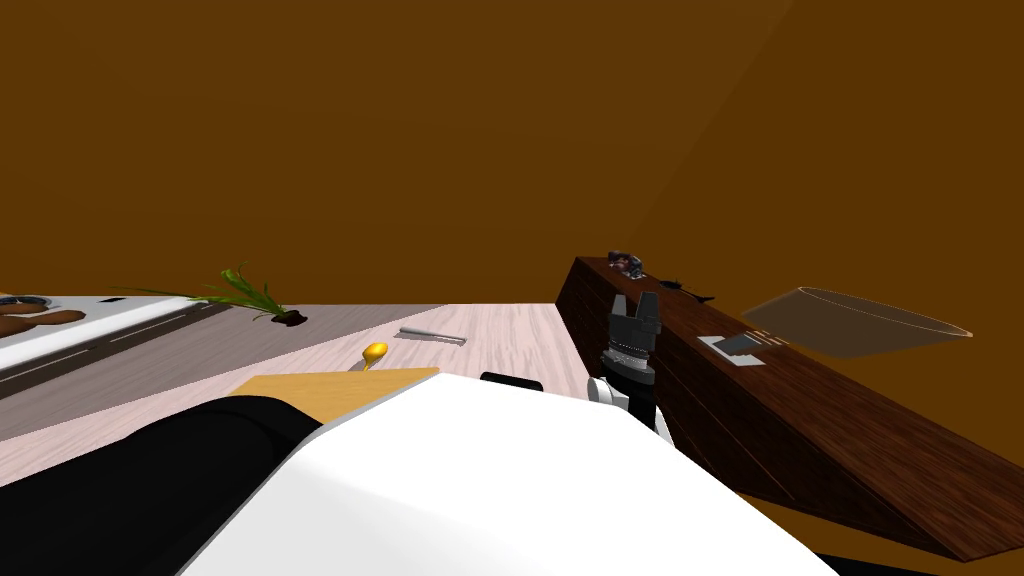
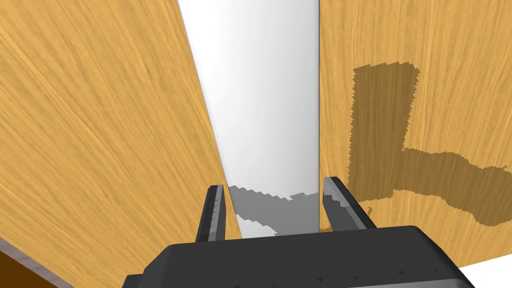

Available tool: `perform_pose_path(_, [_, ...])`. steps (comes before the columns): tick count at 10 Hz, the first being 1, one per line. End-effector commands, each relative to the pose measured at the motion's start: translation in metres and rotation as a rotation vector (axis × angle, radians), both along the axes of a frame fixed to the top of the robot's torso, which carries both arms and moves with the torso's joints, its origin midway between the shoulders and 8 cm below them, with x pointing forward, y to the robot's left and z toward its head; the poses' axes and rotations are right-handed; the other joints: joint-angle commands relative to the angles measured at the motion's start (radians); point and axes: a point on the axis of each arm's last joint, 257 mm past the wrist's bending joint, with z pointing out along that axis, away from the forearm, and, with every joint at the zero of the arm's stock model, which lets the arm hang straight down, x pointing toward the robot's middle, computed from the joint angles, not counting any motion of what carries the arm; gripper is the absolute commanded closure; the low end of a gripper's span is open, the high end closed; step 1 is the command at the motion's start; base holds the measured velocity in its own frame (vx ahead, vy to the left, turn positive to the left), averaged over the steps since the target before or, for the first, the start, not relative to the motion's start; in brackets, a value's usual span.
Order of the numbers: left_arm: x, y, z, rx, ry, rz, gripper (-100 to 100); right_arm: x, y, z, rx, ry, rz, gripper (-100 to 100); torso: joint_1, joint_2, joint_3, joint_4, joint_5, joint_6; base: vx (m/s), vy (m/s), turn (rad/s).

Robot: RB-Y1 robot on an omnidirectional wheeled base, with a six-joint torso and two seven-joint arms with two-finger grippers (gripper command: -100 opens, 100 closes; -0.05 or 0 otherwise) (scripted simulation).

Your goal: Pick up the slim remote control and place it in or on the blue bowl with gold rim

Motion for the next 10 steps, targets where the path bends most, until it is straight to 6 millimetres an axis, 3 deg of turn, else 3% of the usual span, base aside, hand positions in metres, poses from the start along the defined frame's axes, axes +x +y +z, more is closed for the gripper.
perform_pose_path(1, [0.005,0.010,0.014,0.005,0.004,-0.009,100,0.000,0.000,0.000,0.000,0.000,0.000,0,0.000,0.000,0.000,0.000,0.000,0.000,0.037,-0.035,-0.007])
perform_pose_path(5, [0.011,0.020,0.030,0.009,0.009,-0.020,100,0.000,0.000,0.000,0.000,0.000,0.000,0,-0.001,0.001,0.000,0.000,-0.001,0.000,0.026,-0.029,-0.011])
perform_pose_path(8, [0.026,0.037,0.058,0.013,0.016,-0.044,100,0.000,0.000,0.000,0.000,0.000,0.000,0,-0.002,0.000,0.000,0.000,-0.001,0.001,0.029,-0.051,-0.027])
perform_pose_path(10, [0.038,0.038,0.064,0.000,0.005,-0.044,100,0.000,0.000,0.000,0.000,0.000,0.000,0,-0.005,0.000,0.000,0.000,-0.002,0.001,0.010,-0.115,-0.035])
